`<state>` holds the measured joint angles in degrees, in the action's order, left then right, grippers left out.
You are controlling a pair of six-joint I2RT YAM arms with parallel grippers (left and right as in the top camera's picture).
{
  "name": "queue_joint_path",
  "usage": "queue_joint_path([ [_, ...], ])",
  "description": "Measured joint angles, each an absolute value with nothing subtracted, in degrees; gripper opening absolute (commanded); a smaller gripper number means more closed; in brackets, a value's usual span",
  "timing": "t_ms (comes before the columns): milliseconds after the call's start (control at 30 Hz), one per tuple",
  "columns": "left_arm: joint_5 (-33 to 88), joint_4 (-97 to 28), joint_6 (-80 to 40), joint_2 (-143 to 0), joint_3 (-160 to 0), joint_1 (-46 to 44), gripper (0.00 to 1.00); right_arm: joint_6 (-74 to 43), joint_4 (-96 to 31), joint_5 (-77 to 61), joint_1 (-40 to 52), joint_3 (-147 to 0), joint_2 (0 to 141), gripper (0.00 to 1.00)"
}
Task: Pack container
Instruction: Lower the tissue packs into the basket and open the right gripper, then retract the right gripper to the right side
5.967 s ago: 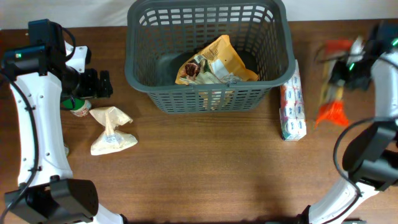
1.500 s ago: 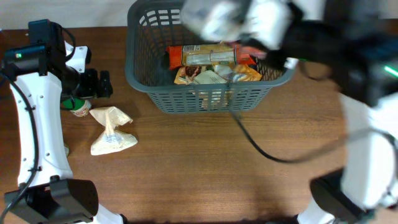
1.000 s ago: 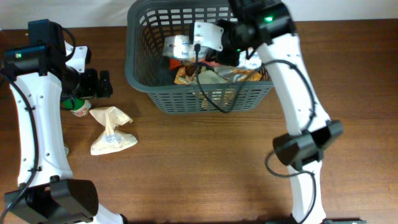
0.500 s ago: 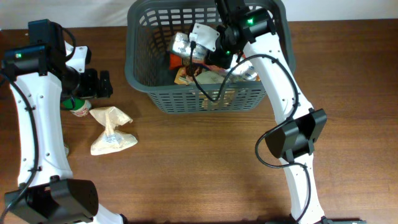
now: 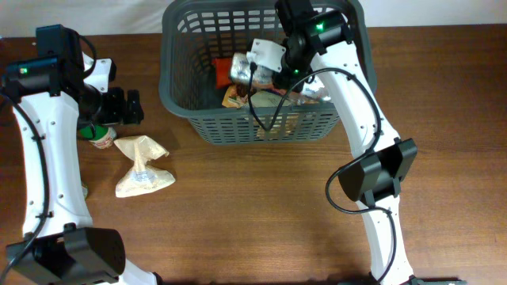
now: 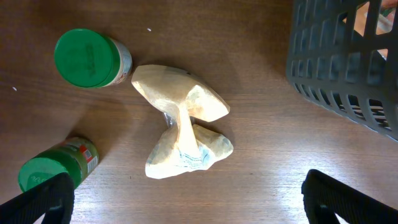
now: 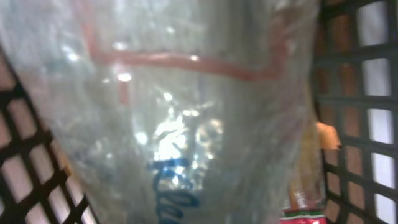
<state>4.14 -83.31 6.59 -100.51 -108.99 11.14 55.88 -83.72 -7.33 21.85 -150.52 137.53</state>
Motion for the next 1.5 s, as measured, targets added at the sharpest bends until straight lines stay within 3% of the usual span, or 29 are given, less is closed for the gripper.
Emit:
queue_joint_path([
  [433,4.1,-83.3,6.6,-100.5,-109.0,11.1,0.99,62.0,-79.6,-4.4,21.9,-148.7,137.4,0.04],
  [467,4.1,-83.3,6.6,-100.5,-109.0,11.1,0.99,62.1,-79.5,-4.2,22.0,-148.7,137.4,0.08],
  [500,4.1,-83.3,6.6,-100.5,-109.0,11.1,0.99,62.2,-79.6,-4.1,22.0,-148.7,137.4,0.19],
  [533,4.1,-83.3,6.6,-100.5,-109.0,11.1,0.99,62.2,-79.9,-4.1,22.1,-148.7,137.4,0.45],
  [567,4.1,-83.3,6.6,-100.5,-109.0,11.1,0.99,62.3,-80.2,-4.1,22.2,-148.7,137.4,0.92],
  [600,4.1,-83.3,6.6,-100.5,-109.0,11.1,0.99,62.2,-80.5,-4.1,22.3,-148.7,137.4,0.99],
  [867,4.1,-83.3,6.6,-100.5,-109.0,11.1,0.99,55.9,-80.4,-2.7,23.4,-149.1,136.7,0.99],
  [1133,4.1,-83.3,6.6,-100.5,-109.0,11.1,0.99,35.8,-79.0,-0.9,22.4,-162.0,128.3,0.99],
  [1333,4.1,-83.3,6.6,-100.5,-109.0,11.1,0.99,24.3,-77.2,-1.1,7.9,-168.1,113.2,0.99],
  [1500,4.1,-83.3,6.6,-100.5,-109.0,11.1,0.99,15.5,-77.3,-2.3,-7.2,-166.8,110.1,0.99],
])
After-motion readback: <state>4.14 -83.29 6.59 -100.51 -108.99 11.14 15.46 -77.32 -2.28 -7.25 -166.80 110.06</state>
